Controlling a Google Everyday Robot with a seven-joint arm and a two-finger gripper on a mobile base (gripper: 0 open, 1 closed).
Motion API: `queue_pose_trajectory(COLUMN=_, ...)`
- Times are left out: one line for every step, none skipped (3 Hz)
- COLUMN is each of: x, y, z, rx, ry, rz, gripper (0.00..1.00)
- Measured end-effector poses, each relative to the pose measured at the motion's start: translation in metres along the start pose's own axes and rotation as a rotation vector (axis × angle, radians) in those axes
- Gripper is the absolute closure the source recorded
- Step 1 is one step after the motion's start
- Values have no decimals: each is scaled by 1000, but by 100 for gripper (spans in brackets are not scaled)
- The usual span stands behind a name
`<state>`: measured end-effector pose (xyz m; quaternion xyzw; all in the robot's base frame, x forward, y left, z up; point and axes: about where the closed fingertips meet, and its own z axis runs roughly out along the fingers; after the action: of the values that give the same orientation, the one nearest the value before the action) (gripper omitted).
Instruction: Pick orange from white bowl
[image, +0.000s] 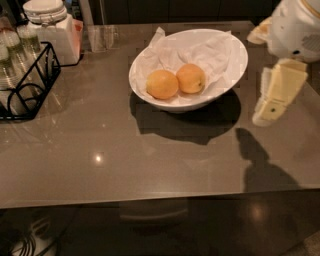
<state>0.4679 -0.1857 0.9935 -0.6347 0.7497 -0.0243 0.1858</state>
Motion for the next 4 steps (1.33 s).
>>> queue_pose_trajectory(x=-41, y=-22, z=11, rx=-29, ry=-46, rz=-88, gripper=0)
queue_pose_trajectory(x=-43, y=-24, z=10, rx=-16, ry=-52, rz=-88, gripper=0)
queue_pose_trajectory(x=-52, y=-44, z=17, rx=-7, ry=-93, rz=-114, gripper=0)
queue_pose_trajectory(x=-74, y=-78, z=33, rx=-36, ry=-115, rz=-173, gripper=0)
